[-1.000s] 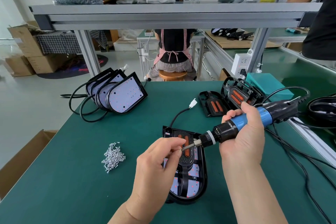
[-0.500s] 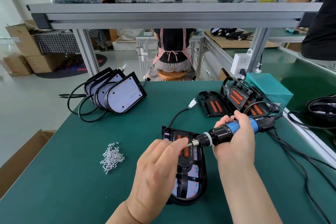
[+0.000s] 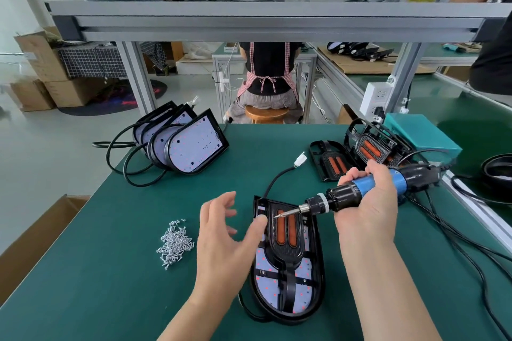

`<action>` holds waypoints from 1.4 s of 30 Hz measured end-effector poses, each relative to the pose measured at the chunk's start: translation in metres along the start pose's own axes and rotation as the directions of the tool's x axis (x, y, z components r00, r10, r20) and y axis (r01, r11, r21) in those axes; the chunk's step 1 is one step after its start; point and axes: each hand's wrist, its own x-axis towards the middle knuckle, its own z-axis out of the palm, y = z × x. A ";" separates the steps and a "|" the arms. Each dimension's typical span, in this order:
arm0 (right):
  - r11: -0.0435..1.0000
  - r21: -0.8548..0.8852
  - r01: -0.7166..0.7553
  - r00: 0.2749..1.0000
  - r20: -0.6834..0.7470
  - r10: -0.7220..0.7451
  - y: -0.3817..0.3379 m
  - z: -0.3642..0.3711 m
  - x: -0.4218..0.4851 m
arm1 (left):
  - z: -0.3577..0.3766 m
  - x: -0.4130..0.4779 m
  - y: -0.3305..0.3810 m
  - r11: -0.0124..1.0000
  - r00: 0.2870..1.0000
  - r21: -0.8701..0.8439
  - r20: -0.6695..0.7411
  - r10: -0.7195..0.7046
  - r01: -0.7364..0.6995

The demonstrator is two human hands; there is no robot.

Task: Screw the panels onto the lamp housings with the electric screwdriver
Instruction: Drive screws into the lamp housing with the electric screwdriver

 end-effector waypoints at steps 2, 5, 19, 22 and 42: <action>0.992 -0.061 0.108 0.993 0.048 -0.105 0.004 0.010 0.004 | 0.003 0.015 -0.004 0.957 0.937 -0.013 0.209 -0.281 0.290; 0.957 -0.120 0.263 0.958 0.148 -0.245 0.013 0.028 0.008 | 0.009 0.034 -0.011 0.914 0.809 0.020 0.459 -0.368 0.405; 0.868 -0.310 0.388 0.869 0.436 -0.233 0.056 0.057 0.006 | 0.021 0.043 -0.026 0.896 0.769 -0.124 0.571 -0.287 0.427; 0.864 -0.315 0.393 0.864 0.447 -0.230 0.055 0.058 0.007 | 0.022 0.043 -0.029 0.891 0.775 -0.130 0.558 -0.296 0.434; 0.854 -0.349 0.386 0.850 0.493 -0.183 0.065 0.059 0.011 | 0.022 0.044 -0.031 0.864 0.756 -0.172 0.581 -0.300 0.474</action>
